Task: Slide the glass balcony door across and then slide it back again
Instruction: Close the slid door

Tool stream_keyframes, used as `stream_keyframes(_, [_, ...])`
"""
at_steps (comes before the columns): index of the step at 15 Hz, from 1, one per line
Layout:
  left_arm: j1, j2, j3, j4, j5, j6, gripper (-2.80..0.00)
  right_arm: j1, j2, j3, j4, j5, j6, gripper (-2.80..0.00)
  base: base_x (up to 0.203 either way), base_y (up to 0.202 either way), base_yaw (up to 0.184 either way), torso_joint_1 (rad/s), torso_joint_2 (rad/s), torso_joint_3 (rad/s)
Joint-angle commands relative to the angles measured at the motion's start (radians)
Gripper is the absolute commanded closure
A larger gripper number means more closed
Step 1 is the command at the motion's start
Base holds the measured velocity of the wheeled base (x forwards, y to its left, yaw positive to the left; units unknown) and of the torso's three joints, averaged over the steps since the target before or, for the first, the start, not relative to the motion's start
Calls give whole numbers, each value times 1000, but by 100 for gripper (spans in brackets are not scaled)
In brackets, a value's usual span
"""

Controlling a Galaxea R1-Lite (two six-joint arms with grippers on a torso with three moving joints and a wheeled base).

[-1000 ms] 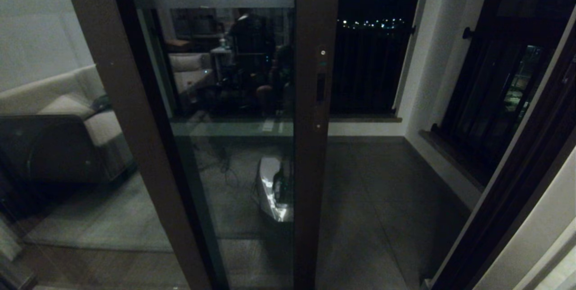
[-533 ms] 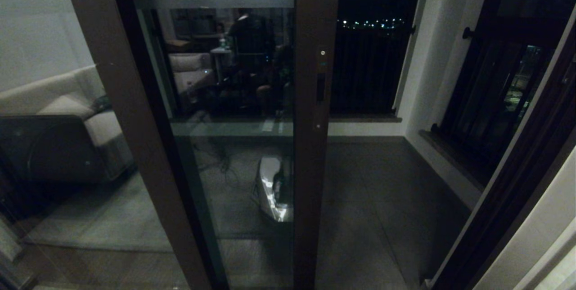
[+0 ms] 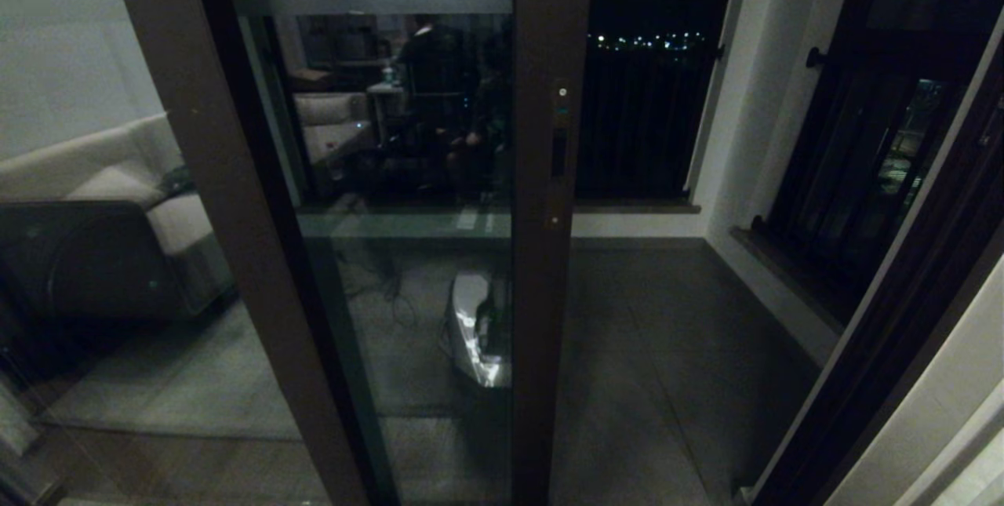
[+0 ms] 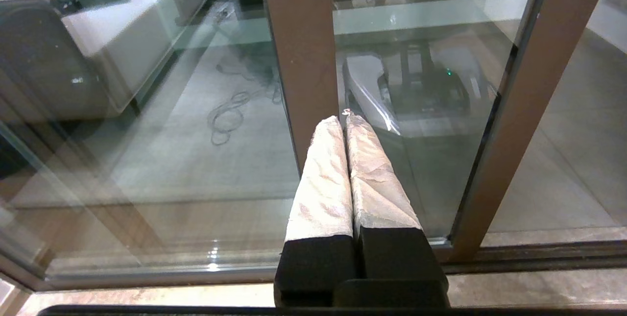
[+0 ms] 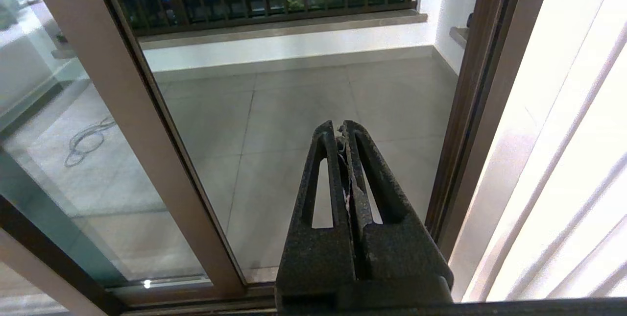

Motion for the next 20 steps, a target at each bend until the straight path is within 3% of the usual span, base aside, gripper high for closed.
stream_keyframes(1, [1, 0, 1, 1, 0, 0, 0, 0, 1, 0, 0, 0, 0, 0, 0, 0, 0, 0, 0, 0])
stream_keyframes(4, [0, 0, 0, 0, 0, -1, 0, 0, 1, -19, -13, 0, -33, 0, 0, 0, 0, 0, 0, 0])
stream_keyframes(6, [0, 0, 1, 0, 0, 0, 0, 0, 41, -135, -3, 24, -42, 0, 0, 0, 0, 0, 0, 0])
stream_keyframes(9, [1, 0, 0, 1, 0, -1, 0, 0, 303, -327, 11, 91, -44, 0, 0, 0, 0, 0, 0, 0])
stream_keyframes(14, [0, 0, 0, 0, 0, 1, 0, 9, 827, -779, 14, 254, -42, 0, 0, 0, 0, 0, 0, 0])
stream_keyframes(17, [0, 0, 0, 1, 0, 0, 0, 87, 1103, -1084, 89, 270, -38, 0, 0, 0, 0, 0, 0, 0])
stream_keyframes(20, [1, 0, 1, 1, 0, 0, 0, 243, 1313, -1320, 181, 222, -12, 0, 0, 0, 0, 0, 0, 0])
